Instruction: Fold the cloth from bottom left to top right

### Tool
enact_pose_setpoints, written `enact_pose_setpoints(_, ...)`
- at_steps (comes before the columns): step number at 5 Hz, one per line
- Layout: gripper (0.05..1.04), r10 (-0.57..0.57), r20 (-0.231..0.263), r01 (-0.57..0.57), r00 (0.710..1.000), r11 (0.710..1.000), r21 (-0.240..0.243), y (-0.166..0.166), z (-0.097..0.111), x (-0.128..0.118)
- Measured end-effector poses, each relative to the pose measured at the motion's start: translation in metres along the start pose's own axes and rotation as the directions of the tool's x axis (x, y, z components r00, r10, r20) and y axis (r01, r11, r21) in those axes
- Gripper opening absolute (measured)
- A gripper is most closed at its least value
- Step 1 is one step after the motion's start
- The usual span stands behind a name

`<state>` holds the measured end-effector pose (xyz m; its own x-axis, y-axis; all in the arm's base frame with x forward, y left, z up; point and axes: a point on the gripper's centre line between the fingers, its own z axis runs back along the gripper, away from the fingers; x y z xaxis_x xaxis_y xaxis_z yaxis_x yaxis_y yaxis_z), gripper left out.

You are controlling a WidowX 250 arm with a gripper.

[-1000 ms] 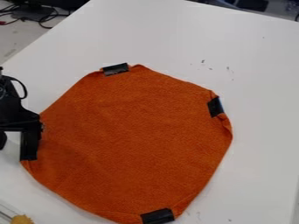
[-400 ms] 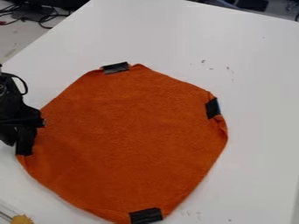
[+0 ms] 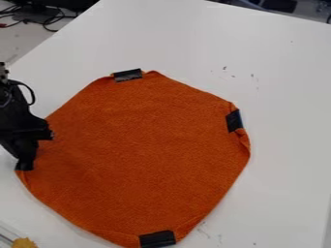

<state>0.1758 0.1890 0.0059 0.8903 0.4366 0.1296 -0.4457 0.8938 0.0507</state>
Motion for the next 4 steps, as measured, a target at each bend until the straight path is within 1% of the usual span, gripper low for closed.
enact_pose_setpoints(1,0.071,0.006,-0.01,-0.006,1.0,0.999,0.04,-0.001,0.016,0.0)
enact_pose_setpoints(2,0.068,-0.009,0.022,0.007,1.0,0.995,0.097,-0.007,0.042,0.009)
enact_pose_setpoints(3,0.068,-0.048,0.021,0.045,0.999,0.99,0.131,-0.029,0.062,0.017)
enact_pose_setpoints(4,0.068,-0.1,0.037,0.095,0.994,0.987,0.131,-0.061,0.07,0.03)
